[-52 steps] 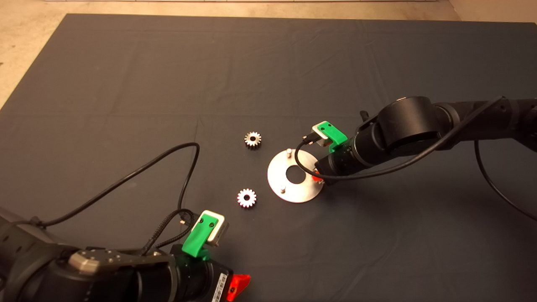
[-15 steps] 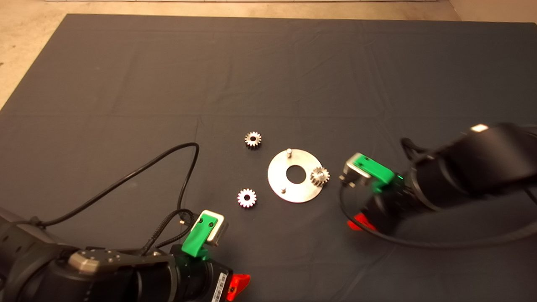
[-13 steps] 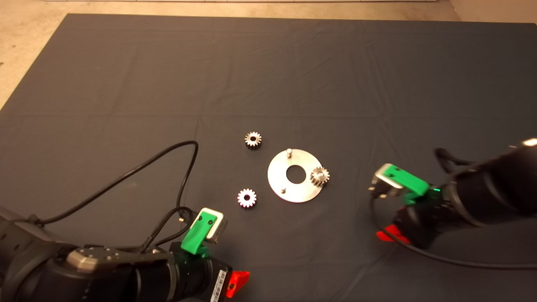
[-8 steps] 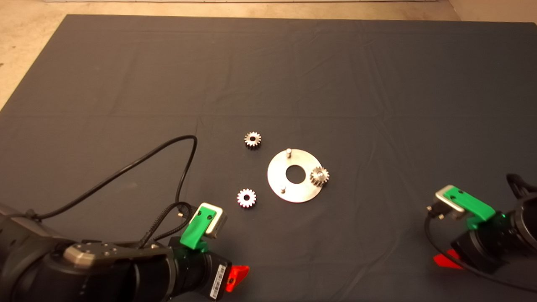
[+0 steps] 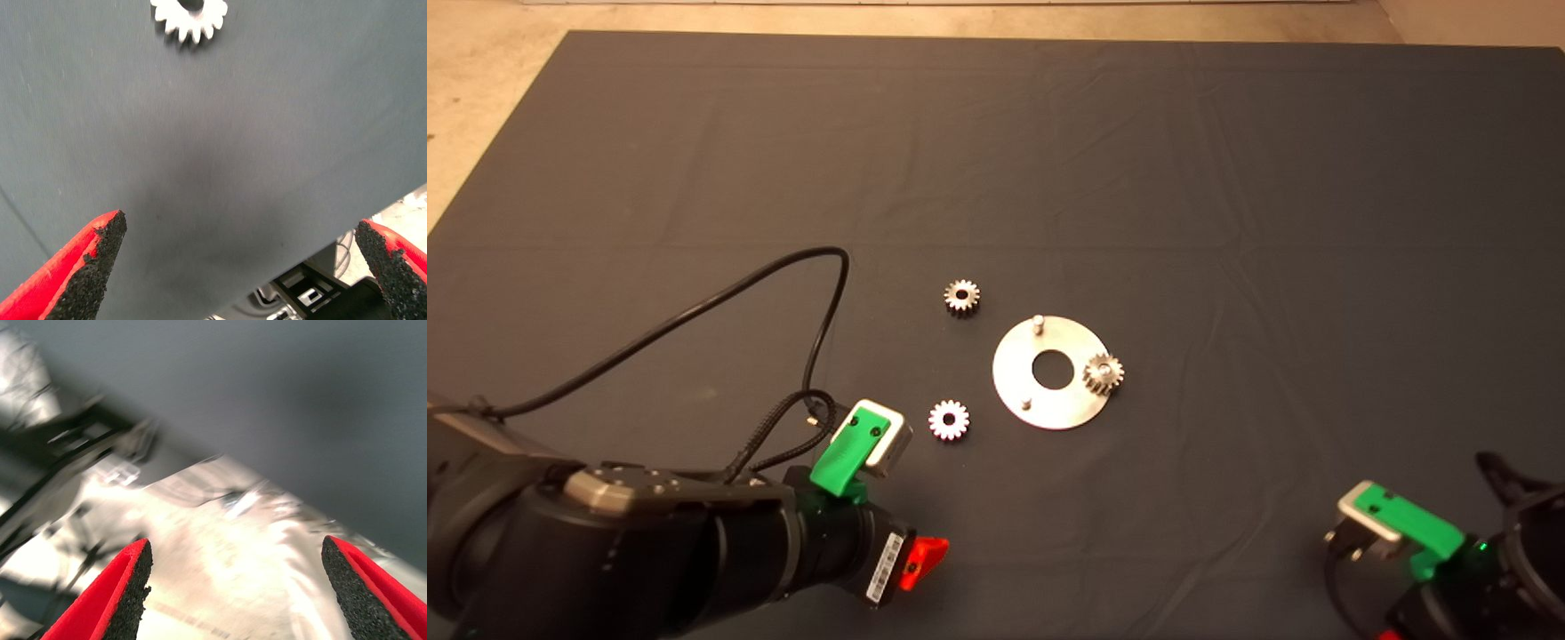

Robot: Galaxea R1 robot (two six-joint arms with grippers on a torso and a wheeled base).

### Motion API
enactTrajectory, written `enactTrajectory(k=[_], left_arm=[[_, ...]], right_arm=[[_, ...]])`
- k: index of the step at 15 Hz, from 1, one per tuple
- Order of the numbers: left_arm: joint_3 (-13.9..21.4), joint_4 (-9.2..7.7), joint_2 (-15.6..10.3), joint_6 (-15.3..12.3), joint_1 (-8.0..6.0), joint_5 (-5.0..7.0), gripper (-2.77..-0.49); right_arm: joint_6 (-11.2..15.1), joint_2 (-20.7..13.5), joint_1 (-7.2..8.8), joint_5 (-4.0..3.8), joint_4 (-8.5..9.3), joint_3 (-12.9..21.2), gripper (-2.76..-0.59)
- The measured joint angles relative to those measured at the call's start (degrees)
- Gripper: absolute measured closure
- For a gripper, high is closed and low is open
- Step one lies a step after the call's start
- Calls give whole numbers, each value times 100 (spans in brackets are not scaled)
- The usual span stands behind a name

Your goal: Install three planetary gears onto the carrier pins

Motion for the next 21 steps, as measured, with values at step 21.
enactTrajectory(k=[21], left_arm=[[-1002, -107, 601, 835, -106, 0, -248]], right_arm=[[-20, 620, -85, -143, -1185, 179, -186]])
